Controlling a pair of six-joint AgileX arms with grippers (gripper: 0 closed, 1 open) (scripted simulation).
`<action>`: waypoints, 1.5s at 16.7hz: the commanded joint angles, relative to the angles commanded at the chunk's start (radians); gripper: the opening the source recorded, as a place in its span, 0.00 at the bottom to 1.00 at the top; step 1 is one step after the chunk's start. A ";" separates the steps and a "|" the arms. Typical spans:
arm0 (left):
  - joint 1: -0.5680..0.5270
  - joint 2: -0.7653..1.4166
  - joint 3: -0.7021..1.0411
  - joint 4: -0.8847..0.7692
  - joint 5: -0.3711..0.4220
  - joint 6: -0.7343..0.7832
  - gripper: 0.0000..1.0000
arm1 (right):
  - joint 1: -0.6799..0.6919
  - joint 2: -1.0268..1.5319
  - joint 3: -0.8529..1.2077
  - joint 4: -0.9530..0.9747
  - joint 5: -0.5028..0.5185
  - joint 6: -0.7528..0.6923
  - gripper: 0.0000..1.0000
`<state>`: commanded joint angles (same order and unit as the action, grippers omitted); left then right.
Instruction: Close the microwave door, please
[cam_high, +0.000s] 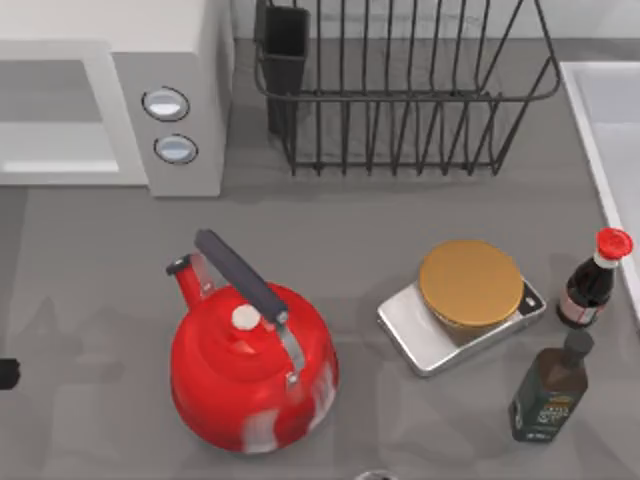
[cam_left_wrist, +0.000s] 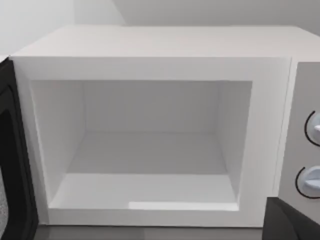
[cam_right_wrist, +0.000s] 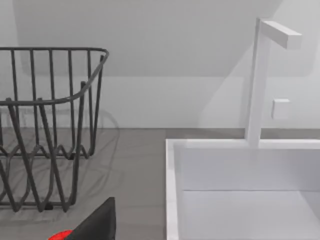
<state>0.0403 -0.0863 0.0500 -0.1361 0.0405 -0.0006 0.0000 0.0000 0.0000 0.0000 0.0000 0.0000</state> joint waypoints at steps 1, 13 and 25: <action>-0.042 -0.033 -0.007 -0.026 -0.042 0.000 0.00 | 0.000 0.000 0.000 0.000 0.000 0.000 1.00; -0.173 -0.099 -0.003 -0.106 -0.187 0.021 0.00 | 0.000 0.000 0.000 0.000 0.000 0.000 1.00; 0.457 0.868 0.621 -0.301 0.220 0.480 0.00 | 0.000 0.000 0.000 0.000 0.000 0.000 1.00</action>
<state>0.4977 0.7819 0.6708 -0.4373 0.2604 0.4790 0.0000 0.0000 0.0000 0.0000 0.0000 0.0000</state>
